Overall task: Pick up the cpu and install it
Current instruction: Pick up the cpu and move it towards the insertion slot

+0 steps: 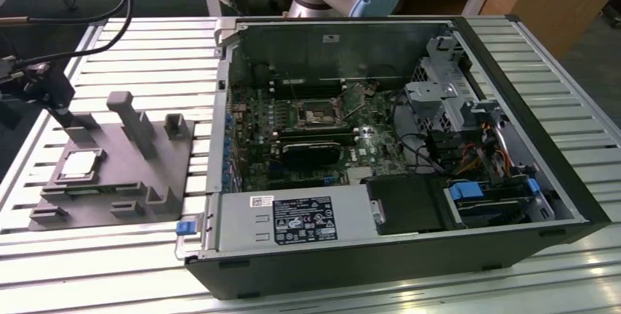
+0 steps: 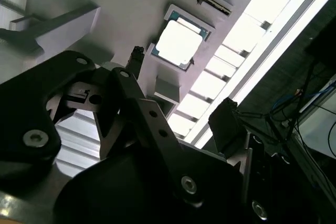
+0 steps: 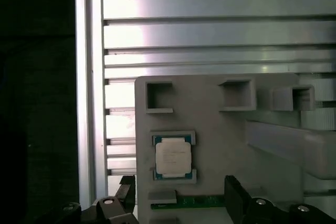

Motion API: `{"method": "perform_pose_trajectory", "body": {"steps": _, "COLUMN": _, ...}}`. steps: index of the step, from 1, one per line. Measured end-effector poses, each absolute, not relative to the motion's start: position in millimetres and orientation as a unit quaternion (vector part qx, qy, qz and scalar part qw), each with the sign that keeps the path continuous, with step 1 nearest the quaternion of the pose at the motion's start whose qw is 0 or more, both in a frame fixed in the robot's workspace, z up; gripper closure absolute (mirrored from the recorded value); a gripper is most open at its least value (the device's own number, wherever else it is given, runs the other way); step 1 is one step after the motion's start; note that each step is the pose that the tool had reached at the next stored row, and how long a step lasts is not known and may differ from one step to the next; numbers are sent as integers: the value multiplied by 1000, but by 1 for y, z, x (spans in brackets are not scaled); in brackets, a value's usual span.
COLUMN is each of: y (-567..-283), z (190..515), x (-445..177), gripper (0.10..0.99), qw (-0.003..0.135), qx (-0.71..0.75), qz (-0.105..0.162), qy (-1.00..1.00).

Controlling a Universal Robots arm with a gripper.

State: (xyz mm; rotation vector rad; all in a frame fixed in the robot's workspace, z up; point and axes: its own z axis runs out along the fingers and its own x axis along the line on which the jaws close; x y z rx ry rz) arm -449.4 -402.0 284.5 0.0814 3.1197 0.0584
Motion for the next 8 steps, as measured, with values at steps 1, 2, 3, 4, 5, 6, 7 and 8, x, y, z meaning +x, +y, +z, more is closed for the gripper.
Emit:
{"method": "perform_pose_trajectory", "body": {"steps": 1, "y": -402, "z": 283, "x": -449, "gripper": 310, "qw": 10, "qx": 26, "qz": 18, "qy": 999}}
{"method": "perform_pose_trajectory", "body": {"steps": 2, "y": -402, "z": 281, "x": -449, "gripper": 310, "qw": 10, "qx": 26, "qz": 18, "qy": 999}}
{"method": "perform_pose_trajectory", "body": {"steps": 3, "y": -402, "z": 279, "x": -449, "gripper": 310, "qw": 10, "qx": 26, "qz": 18, "qy": 999}}
{"method": "perform_pose_trajectory", "body": {"steps": 4, "y": -402, "z": 277, "x": -449, "gripper": 310, "qw": 10, "qx": 26, "qz": 18, "qy": 999}}
{"method": "perform_pose_trajectory", "body": {"steps": 5, "y": -402, "z": 275, "x": -449, "gripper": 310, "qw": 10, "qx": 26, "qz": 18, "qy": 999}}
{"method": "perform_pose_trajectory", "body": {"steps": 6, "y": -402, "z": 274, "x": -449, "gripper": 310, "qw": 10, "qx": 26, "qz": 18, "qy": 999}}
{"method": "perform_pose_trajectory", "body": {"steps": 7, "y": -402, "z": 272, "x": -449, "gripper": 310, "qw": 10, "qx": 26, "qz": 18, "qy": 999}}
{"method": "perform_pose_trajectory", "body": {"steps": 8, "y": -402, "z": 270, "x": -449, "gripper": 310, "qw": 10, "qx": 26, "qz": 18, "qy": 999}}
